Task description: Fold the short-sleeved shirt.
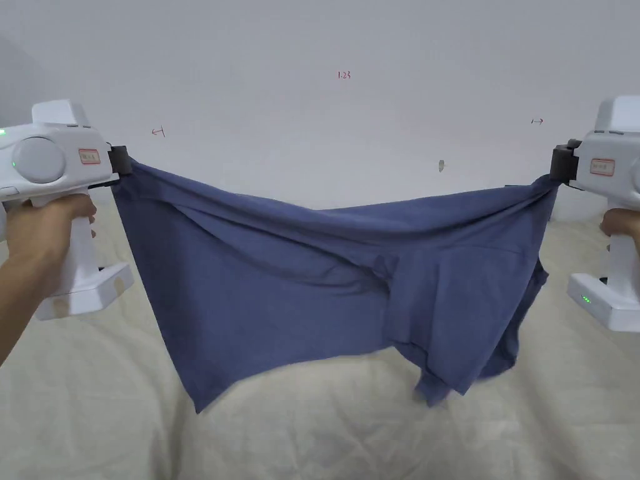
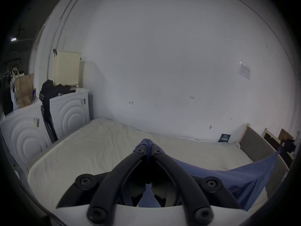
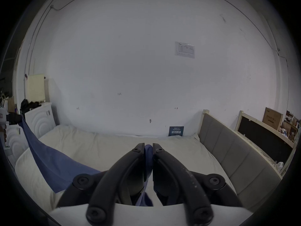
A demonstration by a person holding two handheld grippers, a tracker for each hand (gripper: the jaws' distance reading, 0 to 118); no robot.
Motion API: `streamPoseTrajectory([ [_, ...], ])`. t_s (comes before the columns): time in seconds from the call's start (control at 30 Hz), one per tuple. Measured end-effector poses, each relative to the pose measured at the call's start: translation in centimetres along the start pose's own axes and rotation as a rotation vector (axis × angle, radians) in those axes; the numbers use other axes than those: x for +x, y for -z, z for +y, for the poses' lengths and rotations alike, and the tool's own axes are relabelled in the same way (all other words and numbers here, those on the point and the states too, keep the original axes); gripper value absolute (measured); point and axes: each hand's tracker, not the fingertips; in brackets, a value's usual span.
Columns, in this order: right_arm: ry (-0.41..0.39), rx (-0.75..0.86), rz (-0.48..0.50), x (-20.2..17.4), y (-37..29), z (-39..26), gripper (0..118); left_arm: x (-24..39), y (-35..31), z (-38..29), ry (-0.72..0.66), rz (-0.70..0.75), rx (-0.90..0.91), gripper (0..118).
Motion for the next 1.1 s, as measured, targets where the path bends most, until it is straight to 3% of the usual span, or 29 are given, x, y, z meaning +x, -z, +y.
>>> streamPoseTrajectory([
  [0.27, 0.008, 0.009, -0.006, -0.8, 3.1, -0.7, 10, -0.6, 3.9, -0.5, 0.05, 0.041, -0.005, 4],
  [0.6, 0.028, -0.117, -0.01, -1.4, 4.5, -9.8, 10, -2.1, 5.9, -10.2, 0.07, 0.054, -0.181, 4],
  [0.77, 0.069, -0.201, 0.001, -1.1, 1.9, -16.3, 10, -4.1, 2.9, -16.4, 0.047, 0.04, -0.259, 4],
  [1.1, 0.117, -0.37, -0.002, -0.7, -10.0, -29.2, 10, -8.6, -8.5, -30.6, 0.056, 0.064, -0.47, 4],
])
